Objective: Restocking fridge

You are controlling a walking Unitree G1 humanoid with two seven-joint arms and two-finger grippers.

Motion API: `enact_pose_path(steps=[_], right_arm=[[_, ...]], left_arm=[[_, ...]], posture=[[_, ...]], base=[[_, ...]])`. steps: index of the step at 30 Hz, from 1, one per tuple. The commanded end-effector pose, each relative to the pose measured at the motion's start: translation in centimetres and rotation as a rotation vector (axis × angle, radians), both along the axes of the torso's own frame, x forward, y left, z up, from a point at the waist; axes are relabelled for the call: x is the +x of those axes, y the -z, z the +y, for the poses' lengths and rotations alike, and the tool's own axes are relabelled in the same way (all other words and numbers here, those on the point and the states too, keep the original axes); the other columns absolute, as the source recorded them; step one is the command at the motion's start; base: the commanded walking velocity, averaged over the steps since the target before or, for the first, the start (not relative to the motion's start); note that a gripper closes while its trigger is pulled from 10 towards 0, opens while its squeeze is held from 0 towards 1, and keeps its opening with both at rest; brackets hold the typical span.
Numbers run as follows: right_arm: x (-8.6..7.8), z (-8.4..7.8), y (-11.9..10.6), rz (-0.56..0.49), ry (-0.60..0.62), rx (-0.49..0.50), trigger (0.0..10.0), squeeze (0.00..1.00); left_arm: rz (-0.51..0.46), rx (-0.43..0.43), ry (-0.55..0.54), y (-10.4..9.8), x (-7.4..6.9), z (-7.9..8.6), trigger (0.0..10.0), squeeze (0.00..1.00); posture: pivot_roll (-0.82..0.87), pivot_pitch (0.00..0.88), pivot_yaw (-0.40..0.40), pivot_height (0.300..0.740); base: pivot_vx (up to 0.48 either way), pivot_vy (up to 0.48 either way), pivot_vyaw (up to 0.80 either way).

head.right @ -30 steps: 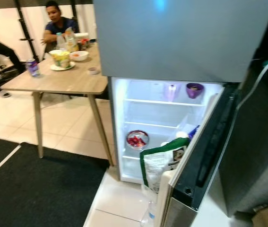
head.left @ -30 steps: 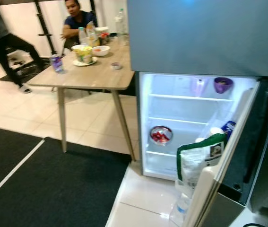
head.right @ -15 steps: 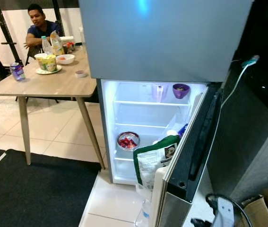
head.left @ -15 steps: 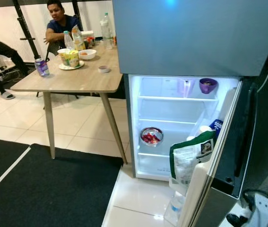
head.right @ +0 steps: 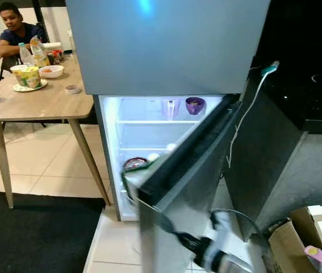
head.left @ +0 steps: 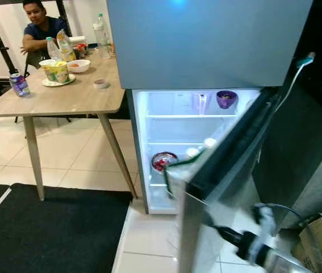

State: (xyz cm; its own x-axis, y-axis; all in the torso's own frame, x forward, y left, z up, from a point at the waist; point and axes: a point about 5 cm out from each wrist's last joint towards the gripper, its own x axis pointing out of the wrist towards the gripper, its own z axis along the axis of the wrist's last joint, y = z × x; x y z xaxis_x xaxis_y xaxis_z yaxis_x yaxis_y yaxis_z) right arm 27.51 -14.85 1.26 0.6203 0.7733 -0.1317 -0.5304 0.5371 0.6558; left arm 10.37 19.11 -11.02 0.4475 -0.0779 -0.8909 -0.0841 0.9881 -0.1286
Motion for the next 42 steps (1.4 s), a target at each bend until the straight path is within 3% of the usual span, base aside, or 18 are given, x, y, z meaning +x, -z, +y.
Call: enact_pose_path(steps=[1,3,5,8,12,13,14,16,18,21,24,26,29,32,37,42], right_arm=[[1.1,1.1,-1.6,-0.073,-0.048,0.038,10.0,0.00],[2.6,3.3,-4.1,-0.170,-0.057,0.134,10.0,0.00],[2.6,3.3,-4.1,-0.170,-0.057,0.134,10.0,0.00],[5.5,3.6,-8.8,-0.279,0.068,0.313,10.0,0.00],[5.8,3.1,-8.8,-0.280,0.091,0.276,10.0,0.00],[5.7,2.4,-7.6,-0.256,0.116,0.179,10.0,0.00],[4.4,0.3,-4.0,-0.144,0.188,-0.047,10.0,0.00],[3.9,-0.3,-3.0,-0.106,0.210,-0.096,10.0,0.00],[2.8,-1.9,-1.2,-0.035,0.279,-0.182,10.0,0.00],[-1.1,-5.4,2.8,0.162,0.385,-0.359,10.0,0.00],[-2.5,-6.2,3.9,0.218,0.396,-0.390,10.0,0.00],[-5.6,-7.7,5.9,0.337,0.424,-0.470,10.0,0.00],[-6.7,-8.3,6.6,0.380,0.442,-0.502,10.0,0.00],[-9.7,-9.5,8.1,0.484,0.468,-0.598,10.0,0.00],[-11.8,-10.0,9.1,0.565,0.499,-0.653,10.0,0.00],[-12.7,-10.1,9.6,0.607,0.533,-0.683,10.0,0.00]], left_arm=[[0.016,-0.001,0.006,0.1,-0.4,-0.1,10.0,0.00],[0.014,-0.001,0.006,0.1,-0.3,-0.1,10.0,0.00],[0.014,-0.001,0.006,0.1,-0.3,-0.1,10.0,0.00],[0.012,0.000,0.008,0.1,-0.3,-0.1,10.0,0.00],[0.011,-0.001,0.008,0.1,-0.2,-0.1,10.0,0.00],[0.010,-0.001,0.007,0.1,-0.2,-0.1,10.0,0.00],[0.010,-0.003,0.005,0.1,-0.3,-0.2,10.0,0.00],[0.010,-0.004,0.004,0.1,-0.3,-0.2,10.0,0.00],[0.012,-0.005,0.004,0.1,-0.3,-0.3,10.0,0.00],[0.015,-0.003,0.010,0.2,-0.3,-0.5,10.0,0.00],[0.015,-0.003,0.012,0.2,-0.3,-0.5,10.0,0.00],[0.015,-0.002,0.015,0.2,-0.3,-0.6,10.0,0.00],[0.015,-0.002,0.016,0.2,-0.3,-0.6,10.0,0.00],[0.009,0.010,0.029,0.1,-0.2,-0.5,10.0,0.00],[0.010,0.037,0.060,0.1,-0.1,-0.4,10.0,0.00],[0.011,0.045,0.056,0.1,-0.1,-0.3,10.0,0.00]], posture=[[-0.09,0.000,0.015,0.740],[-0.09,0.000,0.015,0.740],[-0.09,0.000,0.015,0.740],[-0.09,0.000,0.017,0.740],[-0.09,0.000,0.015,0.740],[-0.09,0.000,0.011,0.740],[-0.09,0.000,0.006,0.740],[-0.09,0.000,0.006,0.740],[-0.09,0.000,0.006,0.740],[-0.09,0.000,0.002,0.740],[-0.09,0.000,0.004,0.740],[-0.09,0.000,0.002,0.740],[-0.09,0.000,0.002,0.740],[-0.09,0.000,0.000,0.740],[-0.09,0.000,0.003,0.740],[-0.09,0.000,0.011,0.740]], base=[[0.000,0.000,0.00],[0.000,0.000,0.00],[0.000,0.000,0.00],[0.000,0.000,0.00],[0.000,0.000,0.00],[0.000,0.000,0.00],[0.000,0.000,0.00],[0.000,0.000,0.00],[0.000,0.000,0.00],[0.000,0.000,0.40],[0.000,0.000,0.78],[0.000,0.000,0.78],[0.000,0.000,0.77],[0.000,0.000,0.77],[0.000,0.000,0.77],[0.000,0.000,0.62]])
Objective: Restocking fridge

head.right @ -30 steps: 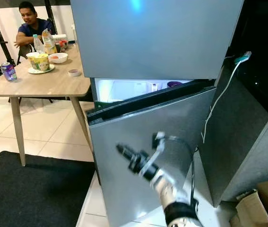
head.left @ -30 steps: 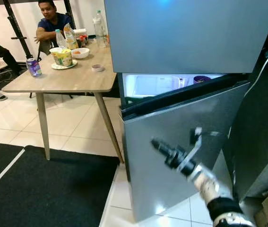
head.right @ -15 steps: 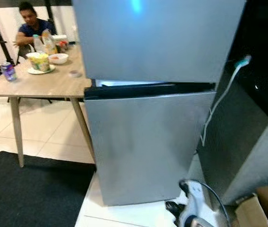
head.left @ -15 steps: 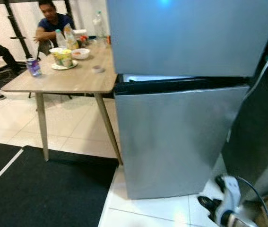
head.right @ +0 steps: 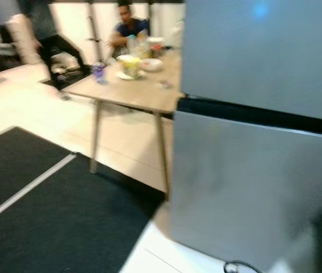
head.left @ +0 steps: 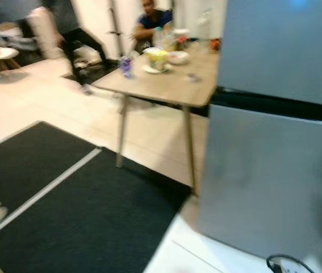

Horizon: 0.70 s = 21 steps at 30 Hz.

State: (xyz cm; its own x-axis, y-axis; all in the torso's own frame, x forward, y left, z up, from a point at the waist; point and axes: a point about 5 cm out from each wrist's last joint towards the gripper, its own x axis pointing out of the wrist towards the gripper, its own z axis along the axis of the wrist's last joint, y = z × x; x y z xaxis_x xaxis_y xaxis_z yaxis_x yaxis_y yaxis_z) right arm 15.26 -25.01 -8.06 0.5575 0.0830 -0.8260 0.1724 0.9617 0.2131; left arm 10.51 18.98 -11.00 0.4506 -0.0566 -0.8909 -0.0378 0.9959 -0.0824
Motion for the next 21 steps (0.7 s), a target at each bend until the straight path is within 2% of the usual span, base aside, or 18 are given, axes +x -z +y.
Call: enact_pose_path(steps=[1,3,6,16,21], right_arm=[[-0.4,0.1,0.2,0.021,0.023,-0.006,10.0,0.00],[-1.5,-0.3,0.7,0.077,0.030,-0.069,10.0,0.00],[-2.0,-0.4,0.8,0.091,0.035,-0.083,10.0,0.00],[-2.7,-1.1,0.9,0.113,0.087,-0.129,10.0,0.00],[-2.6,-1.2,0.9,0.114,0.092,-0.135,10.0,0.00]], left_arm=[[0.018,-0.002,0.009,0.1,-0.3,-0.2,10.0,0.00],[0.018,0.003,0.011,0.1,-0.2,-0.2,10.0,0.00],[0.014,-0.008,0.011,0.1,-0.2,-0.2,10.0,0.00],[0.028,-0.007,0.058,0.1,-0.3,-0.3,10.0,0.00],[0.034,0.000,0.077,0.2,-0.4,-0.2,10.0,0.00]], posture=[[-0.09,0.000,0.011,0.740],[-0.09,0.000,0.011,0.740],[-0.09,0.000,0.011,0.740],[-0.09,0.000,0.015,0.740],[-0.09,0.000,0.016,0.740]], base=[[0.000,0.000,0.00],[0.000,0.000,0.00],[0.000,0.000,0.00],[0.049,0.000,0.00],[0.262,0.000,-0.60]])
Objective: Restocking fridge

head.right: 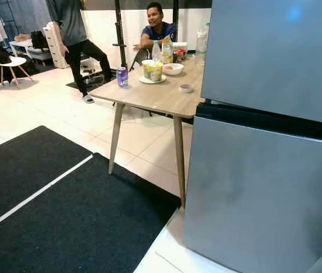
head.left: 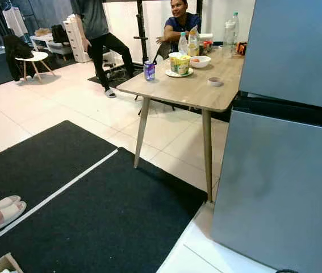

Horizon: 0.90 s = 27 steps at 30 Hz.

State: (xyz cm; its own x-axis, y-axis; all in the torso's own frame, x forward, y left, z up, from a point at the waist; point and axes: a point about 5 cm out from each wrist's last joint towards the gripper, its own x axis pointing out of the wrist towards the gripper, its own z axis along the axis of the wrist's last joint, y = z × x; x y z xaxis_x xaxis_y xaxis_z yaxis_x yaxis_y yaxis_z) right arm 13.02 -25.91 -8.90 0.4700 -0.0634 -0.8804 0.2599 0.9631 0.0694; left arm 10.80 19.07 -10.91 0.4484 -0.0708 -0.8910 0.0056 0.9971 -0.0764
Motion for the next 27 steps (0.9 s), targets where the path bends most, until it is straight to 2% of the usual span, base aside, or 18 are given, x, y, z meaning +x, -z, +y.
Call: enact_pose_path(steps=[1,3,18,27], right_arm=[[-0.30,-0.28,0.03,0.008,0.021,-0.009,10.0,0.00],[-0.27,-0.28,0.02,0.006,0.029,-0.007,10.0,0.00],[-0.17,-0.09,0.06,0.006,0.025,-0.018,10.0,0.00],[-0.12,-0.40,-0.04,0.001,0.045,-0.024,10.0,0.00]], left_arm=[[0.035,-0.006,0.032,0.25,-0.70,-0.29,10.0,0.00],[0.035,-0.008,0.030,0.25,-0.74,-0.29,10.0,0.00],[0.046,-0.007,0.046,0.31,-0.91,-0.34,10.0,0.00],[0.047,-0.004,0.042,0.32,-0.97,-0.25,10.0,0.00]], posture=[[-0.09,0.000,0.016,0.740],[-0.09,0.000,0.016,0.740],[-0.09,0.000,0.019,0.740],[-0.09,0.000,0.016,0.740]], base=[[0.277,0.000,-0.80],[0.285,0.000,-0.64],[0.305,0.000,0.00],[0.319,0.000,-0.80]])
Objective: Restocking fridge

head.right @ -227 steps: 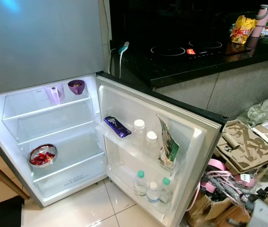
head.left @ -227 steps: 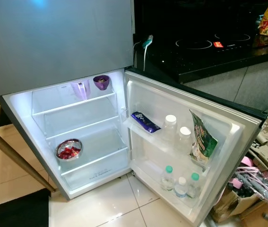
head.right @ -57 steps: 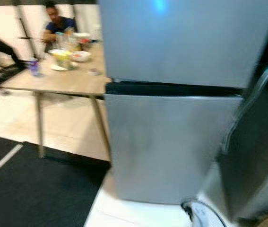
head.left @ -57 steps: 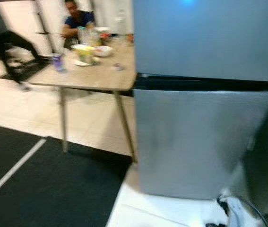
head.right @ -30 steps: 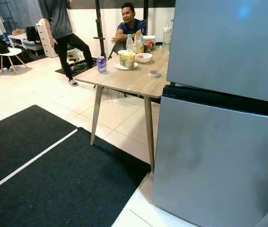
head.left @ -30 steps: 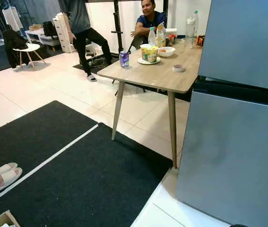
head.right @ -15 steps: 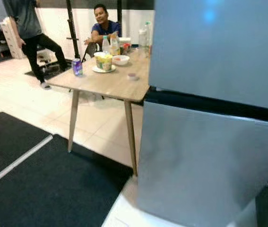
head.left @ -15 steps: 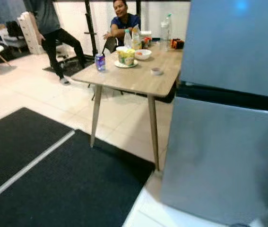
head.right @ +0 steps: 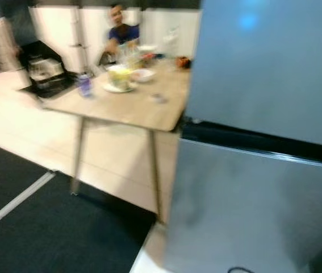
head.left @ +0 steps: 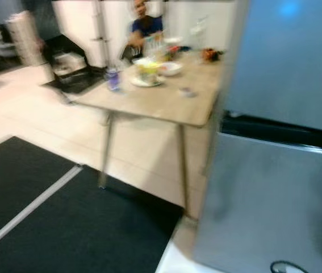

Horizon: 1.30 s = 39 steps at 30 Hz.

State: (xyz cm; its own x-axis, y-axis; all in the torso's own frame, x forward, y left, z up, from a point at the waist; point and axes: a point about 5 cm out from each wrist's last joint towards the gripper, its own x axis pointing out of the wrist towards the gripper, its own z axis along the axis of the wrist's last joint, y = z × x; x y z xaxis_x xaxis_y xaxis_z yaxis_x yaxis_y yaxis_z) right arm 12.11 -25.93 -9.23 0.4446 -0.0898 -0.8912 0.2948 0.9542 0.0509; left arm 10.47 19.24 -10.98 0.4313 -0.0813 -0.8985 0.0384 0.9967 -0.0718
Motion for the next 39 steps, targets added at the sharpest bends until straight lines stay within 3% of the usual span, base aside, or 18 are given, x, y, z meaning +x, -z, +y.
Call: enact_pose_path(steps=[1,13,14,17,18,19,22,24,32,39], right_arm=[[0.9,-0.6,-0.5,-0.027,0.016,-0.023,10.0,0.00],[1.7,-0.8,-0.8,-0.070,0.041,-0.034,10.0,0.00],[2.7,-0.5,-1.2,-0.126,0.046,-0.008,10.0,0.00],[3.5,-0.3,-1.5,-0.171,0.052,0.008,10.0,0.00],[4.8,-0.5,-2.2,-0.239,0.076,0.018,10.0,0.00],[4.8,-0.5,-2.2,-0.239,0.076,0.018,10.0,0.00],[7.4,-0.9,-3.8,-0.364,0.119,0.035,10.0,0.00],[8.0,-1.0,-4.1,-0.391,0.128,0.038,10.0,0.00],[14.1,-0.8,-8.7,-0.661,0.115,0.103,10.0,0.00],[16.5,0.3,-10.6,-0.753,0.079,0.132,10.0,0.00]], left_arm=[[0.031,-0.005,0.006,0.3,-0.7,-0.4,10.0,0.00],[0.012,0.013,-0.023,0.1,-0.3,-0.1,10.0,0.00],[0.014,0.018,-0.024,0.1,-0.2,0.0,10.0,0.00],[0.015,0.019,-0.023,0.1,-0.2,0.0,10.0,0.00],[0.015,0.019,-0.024,0.1,-0.3,0.0,10.0,0.00],[0.015,0.019,-0.024,0.1,-0.3,0.0,10.0,0.00],[0.016,0.018,-0.024,0.1,-0.3,0.0,10.0,0.00],[0.017,0.018,-0.023,0.1,-0.3,0.0,10.0,0.00],[0.024,0.019,-0.018,0.2,-0.6,0.0,10.0,0.00],[0.028,0.016,-0.020,0.3,-0.8,-0.1,10.0,0.00]], posture=[[-0.09,0.000,0.016,0.740],[-0.08,0.000,0.013,0.740],[-0.09,0.000,0.017,0.740],[-0.09,0.000,0.017,0.740],[-0.09,0.000,0.019,0.740],[-0.09,0.000,0.019,0.740],[-0.09,0.000,0.019,0.740],[-0.09,0.000,0.019,0.740],[-0.08,0.000,0.021,0.740],[-0.07,0.000,0.020,0.740]], base=[[0.304,0.000,0.00],[0.049,0.000,0.00],[0.000,0.000,0.00],[0.000,0.000,0.00],[0.000,0.000,0.00],[0.000,0.000,0.00],[0.000,0.000,0.00],[0.000,0.000,0.00],[0.000,0.000,0.00],[0.000,0.000,0.00]])
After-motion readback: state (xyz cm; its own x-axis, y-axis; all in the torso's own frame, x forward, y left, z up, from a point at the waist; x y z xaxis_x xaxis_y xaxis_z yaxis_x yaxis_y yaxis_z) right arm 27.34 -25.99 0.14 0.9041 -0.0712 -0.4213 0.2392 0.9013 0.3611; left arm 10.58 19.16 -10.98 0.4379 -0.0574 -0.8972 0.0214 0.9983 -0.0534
